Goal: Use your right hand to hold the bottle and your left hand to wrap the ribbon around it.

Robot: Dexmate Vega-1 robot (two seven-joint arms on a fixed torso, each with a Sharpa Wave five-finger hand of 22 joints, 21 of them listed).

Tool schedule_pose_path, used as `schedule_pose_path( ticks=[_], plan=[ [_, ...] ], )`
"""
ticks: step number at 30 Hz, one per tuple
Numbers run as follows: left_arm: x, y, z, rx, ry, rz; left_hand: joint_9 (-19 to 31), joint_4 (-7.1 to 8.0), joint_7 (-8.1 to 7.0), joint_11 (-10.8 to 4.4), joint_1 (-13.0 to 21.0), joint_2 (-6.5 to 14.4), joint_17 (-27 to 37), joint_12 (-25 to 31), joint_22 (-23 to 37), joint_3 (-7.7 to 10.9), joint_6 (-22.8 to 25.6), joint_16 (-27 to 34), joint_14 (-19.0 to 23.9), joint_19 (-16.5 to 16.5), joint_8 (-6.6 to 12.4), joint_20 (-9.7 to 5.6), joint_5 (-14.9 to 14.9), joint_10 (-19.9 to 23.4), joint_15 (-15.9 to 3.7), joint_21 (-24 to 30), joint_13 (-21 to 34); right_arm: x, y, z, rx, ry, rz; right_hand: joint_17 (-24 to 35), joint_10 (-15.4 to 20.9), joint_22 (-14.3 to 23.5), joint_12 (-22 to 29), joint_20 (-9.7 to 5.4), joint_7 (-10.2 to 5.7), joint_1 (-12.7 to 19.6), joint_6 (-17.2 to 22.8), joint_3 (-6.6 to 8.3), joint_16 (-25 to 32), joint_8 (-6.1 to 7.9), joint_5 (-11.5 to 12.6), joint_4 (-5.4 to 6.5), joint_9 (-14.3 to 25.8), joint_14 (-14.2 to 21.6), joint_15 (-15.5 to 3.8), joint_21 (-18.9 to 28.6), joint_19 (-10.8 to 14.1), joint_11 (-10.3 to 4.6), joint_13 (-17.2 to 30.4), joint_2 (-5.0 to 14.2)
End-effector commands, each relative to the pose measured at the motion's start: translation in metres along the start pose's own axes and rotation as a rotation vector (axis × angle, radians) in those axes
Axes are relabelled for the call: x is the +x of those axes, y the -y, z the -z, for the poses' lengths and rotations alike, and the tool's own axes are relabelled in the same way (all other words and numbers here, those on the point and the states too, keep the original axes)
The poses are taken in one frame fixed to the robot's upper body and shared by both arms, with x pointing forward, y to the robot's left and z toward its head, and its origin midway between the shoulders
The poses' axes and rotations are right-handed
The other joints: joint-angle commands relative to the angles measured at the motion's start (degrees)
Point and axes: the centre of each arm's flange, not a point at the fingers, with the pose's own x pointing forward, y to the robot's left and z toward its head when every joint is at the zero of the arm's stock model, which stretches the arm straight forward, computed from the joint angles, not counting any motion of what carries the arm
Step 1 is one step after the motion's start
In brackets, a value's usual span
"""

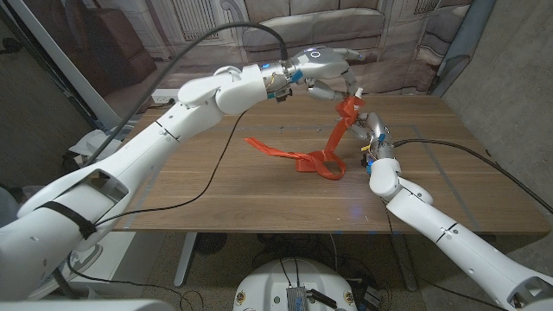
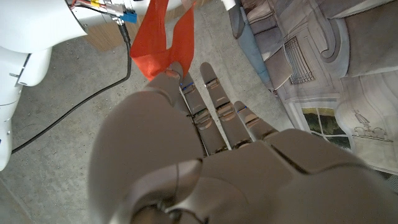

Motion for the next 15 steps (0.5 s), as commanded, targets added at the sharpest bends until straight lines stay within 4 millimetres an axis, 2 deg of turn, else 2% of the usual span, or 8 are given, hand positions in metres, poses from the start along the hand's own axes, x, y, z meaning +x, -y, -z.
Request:
schedule_pose_path(
  ticks=[1, 10, 15],
  plan=[
    [0.032, 0.004, -0.018, 0.045, 0.047, -0.053, 0.03, 0.93, 0.51, -0.59, -0.76, 0.05, 0.18, 0.13, 0.09, 0.85, 0.25, -0.03, -0.07, -0.06, 0.27, -2.45, 0.2, 0.75, -5.23, -0.09, 10.52, -0.006, -0.002, -0.002, 0.016, 0.015, -0.004, 0.08, 3.18, 0.06, 0.25, -0.62, -4.69, 10.64, 5.09, 0.32, -0.07, 0.47, 0.35, -0.09, 0.09, 0.23, -2.96, -0.05, -0.16, -2.47, 0.23, 10.71],
    [0.057, -0.005, -0.022, 0.06, 0.046, -0.124, -0.14, 0.98, 0.4, -0.64, -0.96, -0.11, 0.15, -0.02, 0.1, 0.97, 0.43, -0.06, -0.02, -0.02, 0.33, -2.31, 0.19, 0.81, -5.23, -0.04, 10.47, -0.01, 0.0, -0.001, 0.028, 0.011, 0.003, 0.07, 3.23, 0.05, 0.26, -0.64, -4.69, 10.62, 5.09, 0.34, -0.12, 0.42, 0.36, -0.06, 0.08, 0.16, -2.93, -0.11, -0.3, -2.48, 0.26, 10.73],
    [0.076, -0.001, -0.019, 0.137, 0.018, -0.135, -0.21, 0.95, 0.32, -0.67, -0.96, -0.14, 0.16, -0.08, 0.11, 1.05, 0.45, -0.04, 0.0, 0.02, 0.34, -2.34, 0.2, 0.83, -5.31, -0.01, 10.47, -0.016, -0.003, -0.004, 0.072, 0.028, -0.01, 0.07, 3.29, 0.04, 0.28, -0.73, -4.69, 10.65, 5.13, 0.33, -0.15, 0.41, 0.36, -0.09, 0.08, 0.08, -2.96, -0.16, -0.43, -2.47, 0.29, 10.67]
  ],
)
